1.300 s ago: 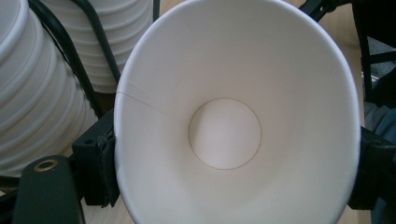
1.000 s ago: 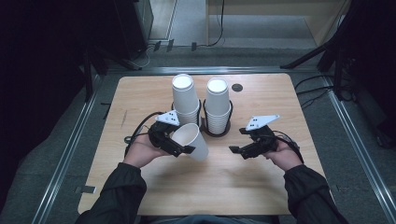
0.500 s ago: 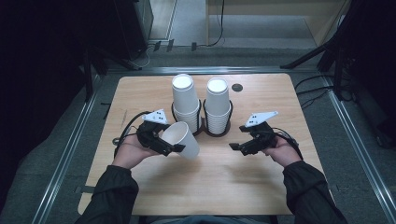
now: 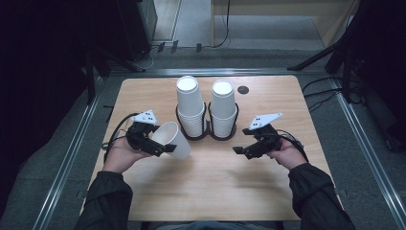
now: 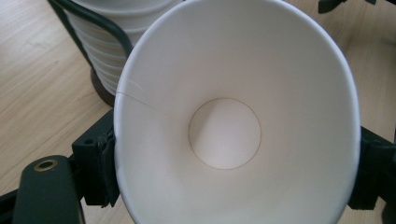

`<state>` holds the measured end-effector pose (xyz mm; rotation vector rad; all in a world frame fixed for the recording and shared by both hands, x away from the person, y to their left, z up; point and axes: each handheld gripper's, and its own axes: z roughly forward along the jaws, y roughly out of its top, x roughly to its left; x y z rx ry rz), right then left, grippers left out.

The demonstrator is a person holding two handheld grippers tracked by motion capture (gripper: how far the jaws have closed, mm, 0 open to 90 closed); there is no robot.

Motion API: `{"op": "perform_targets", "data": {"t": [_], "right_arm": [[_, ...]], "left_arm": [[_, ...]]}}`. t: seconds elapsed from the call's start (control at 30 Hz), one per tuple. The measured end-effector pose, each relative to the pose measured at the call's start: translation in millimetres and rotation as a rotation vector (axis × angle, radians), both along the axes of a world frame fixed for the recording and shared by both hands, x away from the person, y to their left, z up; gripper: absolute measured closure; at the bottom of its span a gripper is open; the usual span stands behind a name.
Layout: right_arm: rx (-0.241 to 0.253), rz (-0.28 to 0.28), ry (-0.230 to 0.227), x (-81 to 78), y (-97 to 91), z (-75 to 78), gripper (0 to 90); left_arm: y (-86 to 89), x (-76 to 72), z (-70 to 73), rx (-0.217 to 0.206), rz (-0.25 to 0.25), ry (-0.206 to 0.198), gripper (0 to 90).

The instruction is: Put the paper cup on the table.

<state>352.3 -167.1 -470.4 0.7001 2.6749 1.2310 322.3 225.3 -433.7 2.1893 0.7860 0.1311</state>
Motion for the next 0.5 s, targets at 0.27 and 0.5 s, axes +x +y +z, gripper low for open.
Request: {"op": "perform_targets", "data": {"t": [0.27, 0.5], "right_arm": [[-0.015, 0.002, -0.015, -1.2, 3.5, -1.7, 18.1], [-0.014, -0.001, -0.010, -3.1, 3.2, -3.0, 18.1]], "left_arm": [[15.6, 7.5, 6.0, -0.005, 0.043, -0.002, 14.2], [35.9, 15.2, 4.7, -0.004, 0.094, 0.012, 14.3]]}}
